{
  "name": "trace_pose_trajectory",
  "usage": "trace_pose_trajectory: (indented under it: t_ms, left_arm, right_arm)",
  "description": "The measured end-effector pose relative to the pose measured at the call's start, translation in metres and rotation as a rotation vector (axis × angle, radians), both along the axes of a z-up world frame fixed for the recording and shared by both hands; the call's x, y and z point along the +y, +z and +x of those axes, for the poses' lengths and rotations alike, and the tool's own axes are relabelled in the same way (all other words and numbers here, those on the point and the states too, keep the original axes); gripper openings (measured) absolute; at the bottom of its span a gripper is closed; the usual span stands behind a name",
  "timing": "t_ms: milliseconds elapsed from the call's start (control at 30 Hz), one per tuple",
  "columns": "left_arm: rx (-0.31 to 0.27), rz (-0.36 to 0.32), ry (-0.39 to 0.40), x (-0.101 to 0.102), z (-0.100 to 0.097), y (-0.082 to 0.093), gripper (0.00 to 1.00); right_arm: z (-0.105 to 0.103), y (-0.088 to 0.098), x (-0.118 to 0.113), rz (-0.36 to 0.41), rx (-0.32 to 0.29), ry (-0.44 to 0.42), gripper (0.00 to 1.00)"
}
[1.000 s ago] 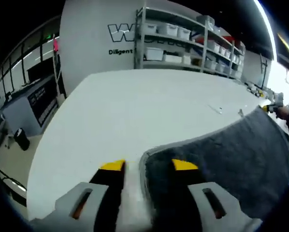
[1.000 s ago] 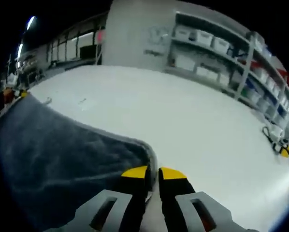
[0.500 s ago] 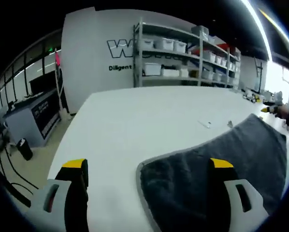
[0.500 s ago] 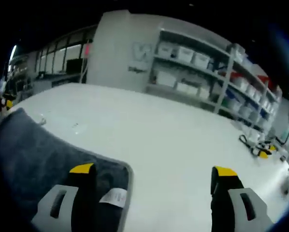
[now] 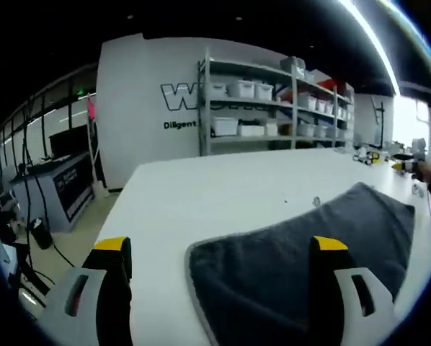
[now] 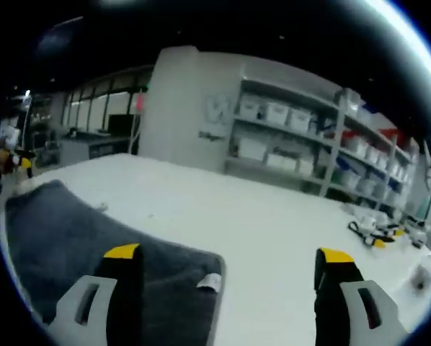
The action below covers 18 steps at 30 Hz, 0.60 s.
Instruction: Open the folded towel by lifting each exposed corner and separating the folded layers until the towel lies flat within the target outline without major curled edges
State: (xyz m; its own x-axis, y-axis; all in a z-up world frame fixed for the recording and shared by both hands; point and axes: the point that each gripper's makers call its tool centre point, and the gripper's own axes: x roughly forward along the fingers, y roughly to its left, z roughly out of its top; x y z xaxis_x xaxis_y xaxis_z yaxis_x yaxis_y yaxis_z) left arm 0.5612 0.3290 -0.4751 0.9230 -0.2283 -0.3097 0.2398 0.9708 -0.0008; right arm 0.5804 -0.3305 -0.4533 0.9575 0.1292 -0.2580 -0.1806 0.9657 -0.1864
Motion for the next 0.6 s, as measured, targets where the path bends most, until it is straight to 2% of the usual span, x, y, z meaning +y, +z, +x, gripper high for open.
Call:
trace_pose_trajectory:
  t_ms: [133, 200, 233, 367, 467, 600]
  left_arm:
    - [-0.037, -0.027, -0.026, -0.013, -0.031, 0.016, 1.0]
    - [-0.056, -0.028, -0.04, -0.02, -0.047, 0.021, 1.0]
    - [-0.064, -0.03, -0.045, -0.023, -0.054, 0.023, 1.0]
    - [-0.08, -0.035, -0.076, -0.036, -0.081, 0.026, 1.0]
    - [-0.094, -0.011, -0.089, -0.062, -0.109, 0.025, 1.0]
    - [-0.116, -0.009, -0.08, -0.071, -0.129, 0.028, 1.0]
  right_arm:
    - [-0.036, 0.01, 0.015, 0.012, -0.012, 0.026, 1.0]
    - [-0.054, 0.021, 0.019, 0.038, -0.058, 0.042, 1.0]
    - [-0.059, 0.021, 0.019, 0.04, -0.062, 0.042, 1.0]
    - [-0.082, 0.018, 0.021, 0.042, -0.074, 0.049, 1.0]
    - [-0.096, 0.013, 0.026, 0.036, -0.072, 0.064, 1.0]
    - [-0.115, 0.008, 0.031, 0.046, -0.074, 0.078, 1.0]
